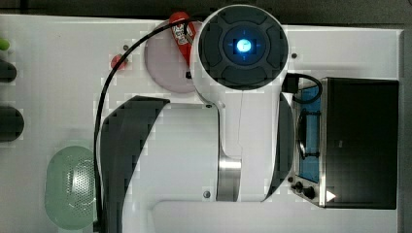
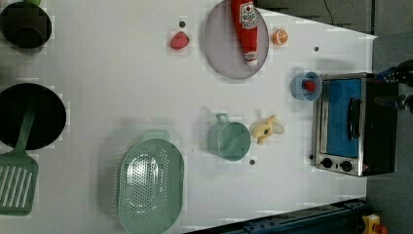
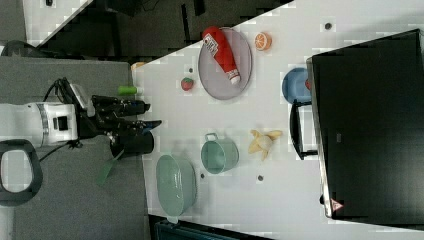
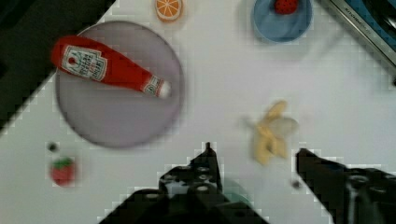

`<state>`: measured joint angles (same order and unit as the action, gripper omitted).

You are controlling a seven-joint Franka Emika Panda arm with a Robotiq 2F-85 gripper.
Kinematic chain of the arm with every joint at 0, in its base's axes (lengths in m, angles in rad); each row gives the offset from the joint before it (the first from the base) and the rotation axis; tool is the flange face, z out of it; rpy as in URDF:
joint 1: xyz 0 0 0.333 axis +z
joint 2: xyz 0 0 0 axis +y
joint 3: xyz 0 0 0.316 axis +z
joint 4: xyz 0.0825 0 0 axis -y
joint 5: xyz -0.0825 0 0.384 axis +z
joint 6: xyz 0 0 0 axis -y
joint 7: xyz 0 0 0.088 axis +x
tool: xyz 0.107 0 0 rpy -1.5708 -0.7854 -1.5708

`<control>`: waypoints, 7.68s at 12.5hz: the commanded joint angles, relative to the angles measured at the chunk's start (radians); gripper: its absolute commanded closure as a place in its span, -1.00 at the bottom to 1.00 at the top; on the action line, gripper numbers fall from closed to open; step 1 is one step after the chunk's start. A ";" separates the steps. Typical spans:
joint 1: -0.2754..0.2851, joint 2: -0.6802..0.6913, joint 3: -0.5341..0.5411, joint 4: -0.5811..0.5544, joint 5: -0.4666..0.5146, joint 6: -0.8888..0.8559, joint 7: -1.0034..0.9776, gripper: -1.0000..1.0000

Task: Pick banana from table and place on oven.

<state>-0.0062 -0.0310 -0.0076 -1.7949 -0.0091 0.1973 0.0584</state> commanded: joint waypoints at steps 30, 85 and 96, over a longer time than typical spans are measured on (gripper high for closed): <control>-0.020 0.337 -0.083 -0.672 0.000 0.951 0.024 -0.92; 0.032 0.031 -0.325 -0.090 -0.005 0.118 -0.522 -1.00; 0.048 -0.277 -0.038 -0.125 0.001 -0.138 0.124 -1.00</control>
<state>0.1025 -0.3652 0.0230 -1.9053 0.0033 0.0531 0.1120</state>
